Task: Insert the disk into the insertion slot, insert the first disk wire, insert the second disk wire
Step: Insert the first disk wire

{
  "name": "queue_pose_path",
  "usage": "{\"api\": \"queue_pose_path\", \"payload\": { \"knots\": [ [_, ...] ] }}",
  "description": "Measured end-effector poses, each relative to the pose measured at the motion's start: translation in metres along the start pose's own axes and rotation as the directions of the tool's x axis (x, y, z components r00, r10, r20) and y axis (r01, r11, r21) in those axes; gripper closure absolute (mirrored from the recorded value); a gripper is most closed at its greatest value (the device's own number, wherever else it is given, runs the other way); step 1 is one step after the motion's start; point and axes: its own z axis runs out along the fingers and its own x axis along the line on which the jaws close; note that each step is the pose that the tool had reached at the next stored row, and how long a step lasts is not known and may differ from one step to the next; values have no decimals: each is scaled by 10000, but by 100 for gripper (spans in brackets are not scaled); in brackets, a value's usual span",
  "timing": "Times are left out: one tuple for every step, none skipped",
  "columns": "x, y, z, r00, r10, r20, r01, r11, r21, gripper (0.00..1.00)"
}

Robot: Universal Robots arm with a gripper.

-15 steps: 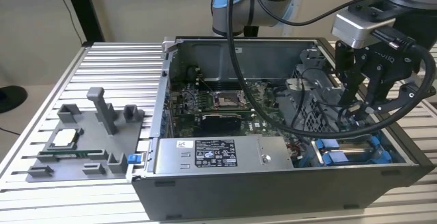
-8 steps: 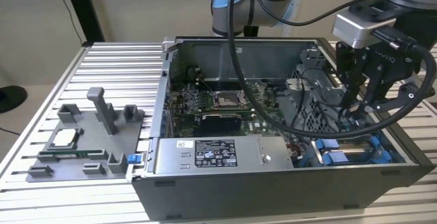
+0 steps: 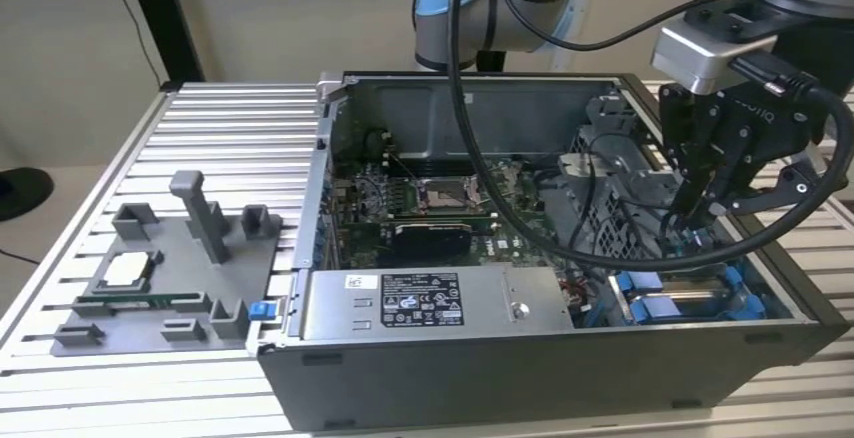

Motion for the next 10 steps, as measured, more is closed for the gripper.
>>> {"api": "queue_pose_path", "payload": {
  "knots": [
    [0, 0, -1, 10000, 0, 2, 0, 10000, 0, 0],
    [0, 0, -2, 10000, 0, 5, 0, 10000, 1, 0],
    [0, 0, -3, 10000, 0, 5, 0, 10000, 1, 0],
    [0, 0, -4, 10000, 0, 5, 0, 10000, 1, 0],
    [-1, 0, -4, 10000, 0, 6, 0, 10000, 1, 0],
    [0, -1, -4, 10000, 0, 5, 0, 10000, 1, 0],
    [0, -1, -4, 10000, 0, 5, 0, 10000, 1, 0],
    [0, 0, -4, 10000, 0, 5, 0, 10000, 1, 0],
    [0, -1, -5, 10000, 0, 5, 0, 10000, 1, 0],
    [0, -1, -4, 10000, 0, 5, 0, 10000, 1, 0]
  ]
}}
